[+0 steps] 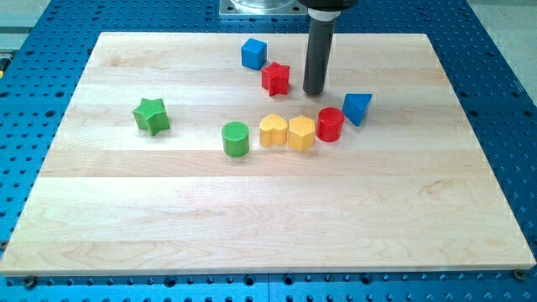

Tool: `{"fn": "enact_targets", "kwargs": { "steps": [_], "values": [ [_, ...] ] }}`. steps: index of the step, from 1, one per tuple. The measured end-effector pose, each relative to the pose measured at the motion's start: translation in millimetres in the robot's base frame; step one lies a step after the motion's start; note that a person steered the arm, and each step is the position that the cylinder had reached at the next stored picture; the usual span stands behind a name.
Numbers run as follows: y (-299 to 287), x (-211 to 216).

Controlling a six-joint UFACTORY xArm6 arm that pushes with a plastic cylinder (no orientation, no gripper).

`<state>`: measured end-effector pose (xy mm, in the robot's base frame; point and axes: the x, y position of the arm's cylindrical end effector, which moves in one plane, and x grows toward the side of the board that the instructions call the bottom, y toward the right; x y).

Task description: Move the blue triangle diagonally top right to the green circle

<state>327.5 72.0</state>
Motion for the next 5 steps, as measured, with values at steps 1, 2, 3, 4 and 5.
{"fn": "enact_targets", "kwargs": {
  "steps": [1, 2, 3, 4, 5],
  "values": [
    [-42.1, 2.7],
    [-72.3, 27.6],
    [-32.0, 25.4],
    [40.9, 5.6],
    [138.7, 10.3]
  ]
}}
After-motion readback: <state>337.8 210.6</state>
